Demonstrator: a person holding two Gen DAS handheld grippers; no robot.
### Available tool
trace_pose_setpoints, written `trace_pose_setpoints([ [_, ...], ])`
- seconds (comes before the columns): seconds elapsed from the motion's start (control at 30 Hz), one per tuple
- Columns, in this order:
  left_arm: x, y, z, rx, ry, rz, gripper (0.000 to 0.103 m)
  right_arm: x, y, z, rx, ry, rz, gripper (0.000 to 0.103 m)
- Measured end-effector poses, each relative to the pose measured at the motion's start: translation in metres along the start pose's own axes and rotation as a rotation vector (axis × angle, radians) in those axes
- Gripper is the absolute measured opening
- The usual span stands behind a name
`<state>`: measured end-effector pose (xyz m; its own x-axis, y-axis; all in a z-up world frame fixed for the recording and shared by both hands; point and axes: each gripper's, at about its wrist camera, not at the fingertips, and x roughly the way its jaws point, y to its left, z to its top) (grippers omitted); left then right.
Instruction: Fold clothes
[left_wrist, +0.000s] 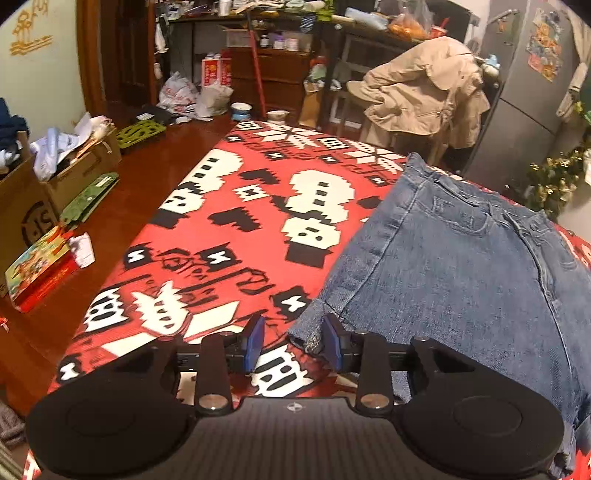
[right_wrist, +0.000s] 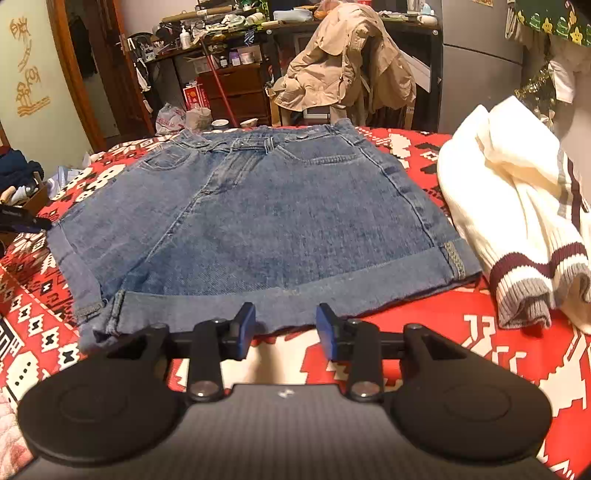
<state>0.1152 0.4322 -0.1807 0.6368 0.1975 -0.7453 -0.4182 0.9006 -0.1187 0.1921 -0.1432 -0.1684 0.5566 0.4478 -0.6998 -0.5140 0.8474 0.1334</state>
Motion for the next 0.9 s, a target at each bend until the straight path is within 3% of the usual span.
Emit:
trace_pose_setpoints([
  [0.1, 0.003, -0.001, -0.001, 0.019, 0.001, -0.012, 0.039, 0.0, 0.001, 0.003, -0.001, 0.0, 0.005, 0.042],
  [0.27, 0.005, -0.021, -0.008, 0.158, -0.033, 0.035, 0.042, 0.003, 0.004, 0.004, 0.001, 0.004, 0.009, 0.043],
  [0.33, 0.006, -0.014, -0.004, 0.104, -0.009, 0.006, 0.038, 0.004, 0.006, 0.003, 0.008, 0.006, 0.014, 0.043],
  [0.4, 0.006, -0.018, -0.002, 0.114, 0.007, -0.004, 0.024, 0.005, 0.008, 0.002, 0.014, 0.008, 0.018, 0.045],
  [0.53, 0.005, -0.026, 0.0, 0.134, 0.03, 0.005, 0.016, 0.006, 0.012, 0.0, 0.015, 0.011, 0.024, 0.049],
  [0.63, 0.005, -0.009, 0.006, 0.006, 0.059, -0.05, 0.015, 0.005, 0.012, 0.001, 0.021, 0.008, 0.029, 0.05],
  [0.83, 0.014, 0.048, 0.004, -0.462, 0.151, -0.31, 0.014, 0.003, 0.006, 0.005, 0.068, 0.0, 0.044, 0.057],
  [0.9, 0.018, 0.059, 0.0, -0.566, 0.169, -0.362, 0.015, 0.004, 0.007, 0.005, 0.072, 0.005, 0.046, 0.057],
])
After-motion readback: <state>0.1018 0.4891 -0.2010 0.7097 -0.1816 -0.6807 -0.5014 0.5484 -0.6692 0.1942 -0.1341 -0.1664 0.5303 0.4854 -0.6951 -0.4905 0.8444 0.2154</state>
